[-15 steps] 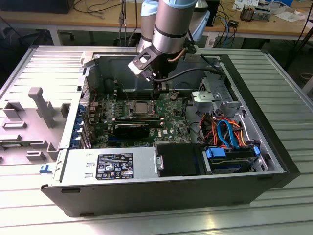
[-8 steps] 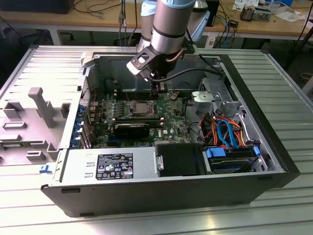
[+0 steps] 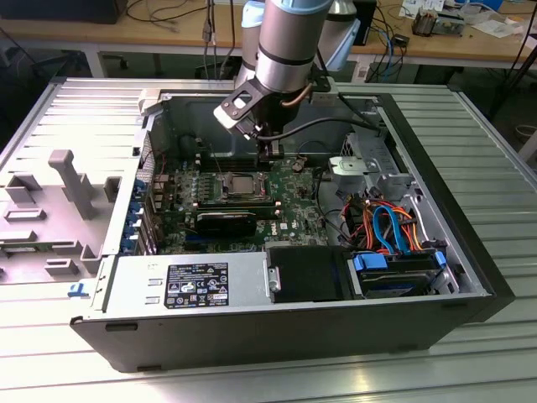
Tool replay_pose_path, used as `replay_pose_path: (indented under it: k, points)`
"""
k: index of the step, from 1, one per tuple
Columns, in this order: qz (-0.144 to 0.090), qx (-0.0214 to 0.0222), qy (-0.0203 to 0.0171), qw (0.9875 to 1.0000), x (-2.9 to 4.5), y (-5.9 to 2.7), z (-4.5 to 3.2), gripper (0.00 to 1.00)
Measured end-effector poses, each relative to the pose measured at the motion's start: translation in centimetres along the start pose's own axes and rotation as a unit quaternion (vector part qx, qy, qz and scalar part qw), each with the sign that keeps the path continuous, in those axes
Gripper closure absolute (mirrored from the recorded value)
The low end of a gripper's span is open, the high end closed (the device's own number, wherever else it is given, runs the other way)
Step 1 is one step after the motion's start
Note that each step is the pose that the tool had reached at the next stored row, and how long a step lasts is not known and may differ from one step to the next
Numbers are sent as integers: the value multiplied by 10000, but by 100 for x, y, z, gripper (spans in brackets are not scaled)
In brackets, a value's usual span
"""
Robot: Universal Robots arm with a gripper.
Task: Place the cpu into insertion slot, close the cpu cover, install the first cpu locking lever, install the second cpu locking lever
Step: 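Close the cpu cover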
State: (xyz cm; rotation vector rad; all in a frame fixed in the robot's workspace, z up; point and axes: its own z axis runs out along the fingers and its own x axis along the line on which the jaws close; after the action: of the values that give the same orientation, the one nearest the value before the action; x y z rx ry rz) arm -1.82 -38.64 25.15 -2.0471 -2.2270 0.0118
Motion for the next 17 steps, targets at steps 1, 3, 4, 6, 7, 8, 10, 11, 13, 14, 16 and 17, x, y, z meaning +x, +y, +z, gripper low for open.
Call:
replay_pose_path:
  k: [1, 3, 4, 6, 7, 8, 10, 11, 13, 14, 16, 17]
  points:
    - [1, 0, 0, 10000, 0, -5, 1, 89]
    - [1, 0, 0, 10000, 2, -28, 3, 89]
    - [1, 0, 0, 10000, 3, -43, 5, 89]
    - [1, 0, 0, 10000, 4, -62, 11, 89]
    - [1, 0, 0, 10000, 5, -70, 15, 89]
    - [1, 0, 0, 10000, 4, -73, 17, 89]
    - [1, 0, 0, 10000, 4, -81, 23, 89]
    - [1, 0, 0, 10000, 4, -88, 26, 89]
    - [0, 0, 0, 10000, 4, -101, 32, 89]
    - [1, 0, 0, 10000, 4, -108, 37, 89]
    - [0, 0, 1, 10000, 5, -133, 52, 89]
    - [1, 0, 0, 10000, 2, -176, 78, 89]
